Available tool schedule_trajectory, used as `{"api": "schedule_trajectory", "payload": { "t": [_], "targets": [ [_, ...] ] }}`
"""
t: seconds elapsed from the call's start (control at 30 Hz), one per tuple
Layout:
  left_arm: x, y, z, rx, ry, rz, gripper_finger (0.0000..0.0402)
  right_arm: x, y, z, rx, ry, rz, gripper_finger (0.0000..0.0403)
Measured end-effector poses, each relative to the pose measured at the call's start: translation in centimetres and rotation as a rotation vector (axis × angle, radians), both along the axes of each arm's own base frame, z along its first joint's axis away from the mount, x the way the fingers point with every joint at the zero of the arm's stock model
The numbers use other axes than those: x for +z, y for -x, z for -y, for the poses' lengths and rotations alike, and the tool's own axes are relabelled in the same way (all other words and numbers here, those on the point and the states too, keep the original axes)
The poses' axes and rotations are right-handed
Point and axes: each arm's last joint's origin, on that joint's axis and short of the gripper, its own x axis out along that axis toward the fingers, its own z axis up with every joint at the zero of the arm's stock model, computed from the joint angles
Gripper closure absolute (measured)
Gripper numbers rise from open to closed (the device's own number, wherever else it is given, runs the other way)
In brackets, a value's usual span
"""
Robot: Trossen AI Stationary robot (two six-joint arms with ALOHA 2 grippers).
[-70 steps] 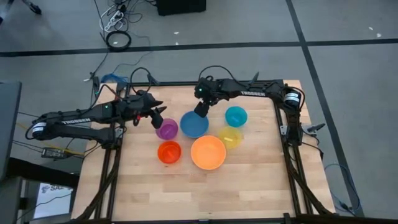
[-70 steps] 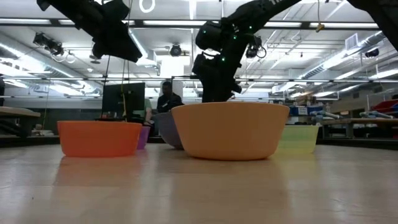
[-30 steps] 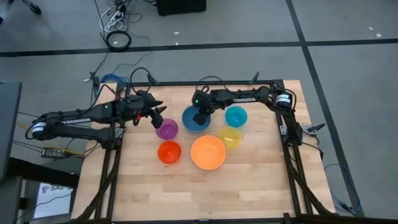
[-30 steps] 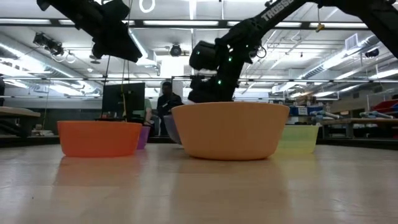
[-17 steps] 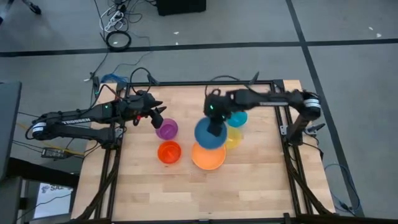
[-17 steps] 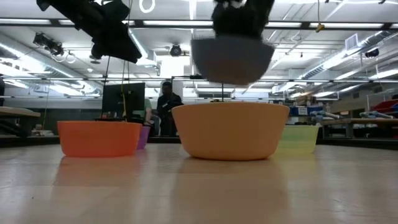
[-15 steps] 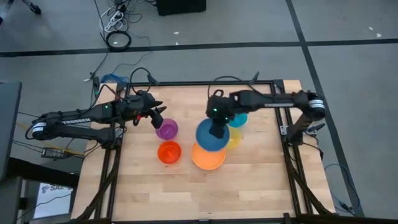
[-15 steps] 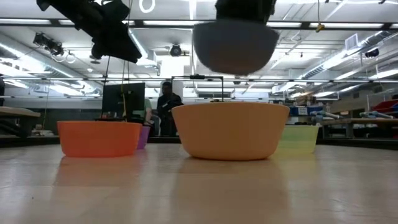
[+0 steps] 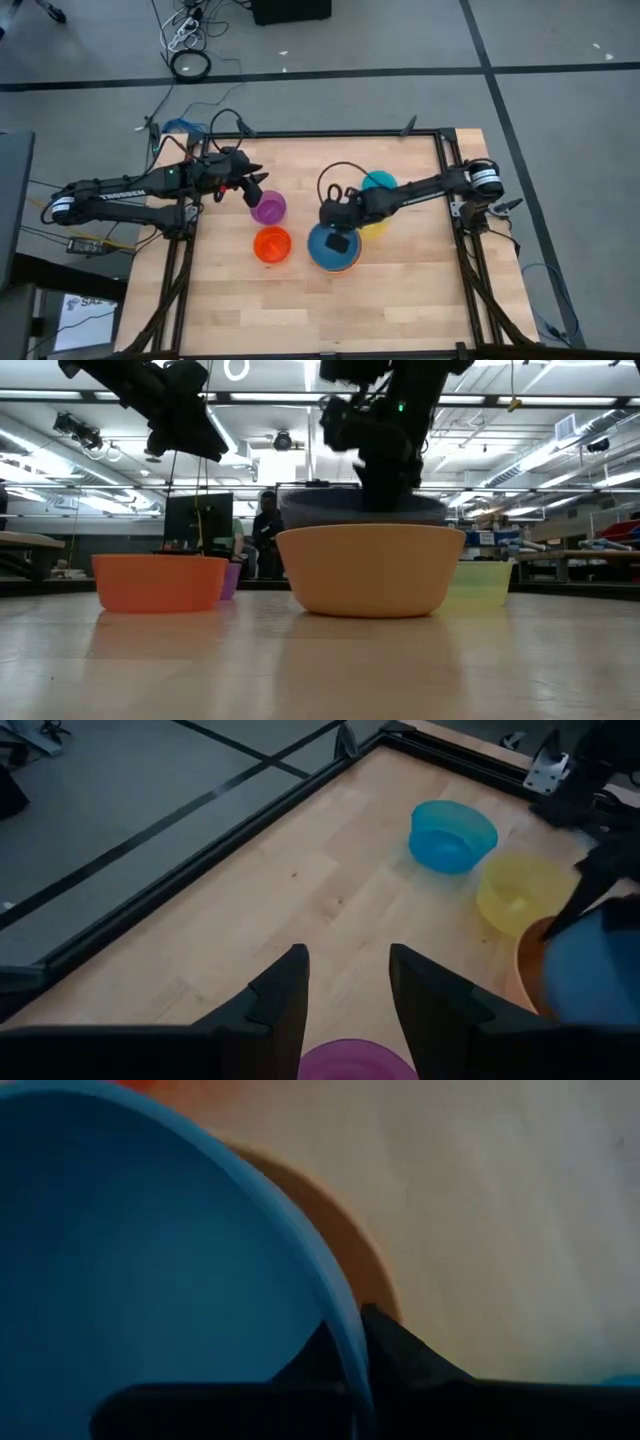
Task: Nest bowls inside each other
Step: Stack the dark blue bowl on top of the light orange bowl, then stack the yellow bowl on top of the blue bowl
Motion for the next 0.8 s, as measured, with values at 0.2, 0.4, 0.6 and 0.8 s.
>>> {"api": "schedule_trajectory", "payload": {
  "t": [0.2, 0.4, 0.6, 0.8],
  "targets": [
    [0.0, 0.0, 0.0, -0.001, 0.0, 0.0, 0.0252, -1.9, -0.6, -0.1, 0.006, -0.033, -0.052, 0.0333],
    [-0.1, 0.0, 0.0, 0.002, 0.006, -0.004, 0.0252, -1.3, -0.2, 0.0, -0.013, -0.024, -0.044, 0.0265],
    [-0.2, 0.1, 0.0, 0.002, 0.011, -0.023, 0.0252, 1.1, 0.7, 0.2, -0.039, 0.006, 0.005, 0.0228],
    [-0.5, 0.3, 0.1, 0.012, 0.032, -0.05, 0.0252, 3.5, 2.4, 0.6, -0.1, 0.061, 0.016, 0.0223]
  ]
}}
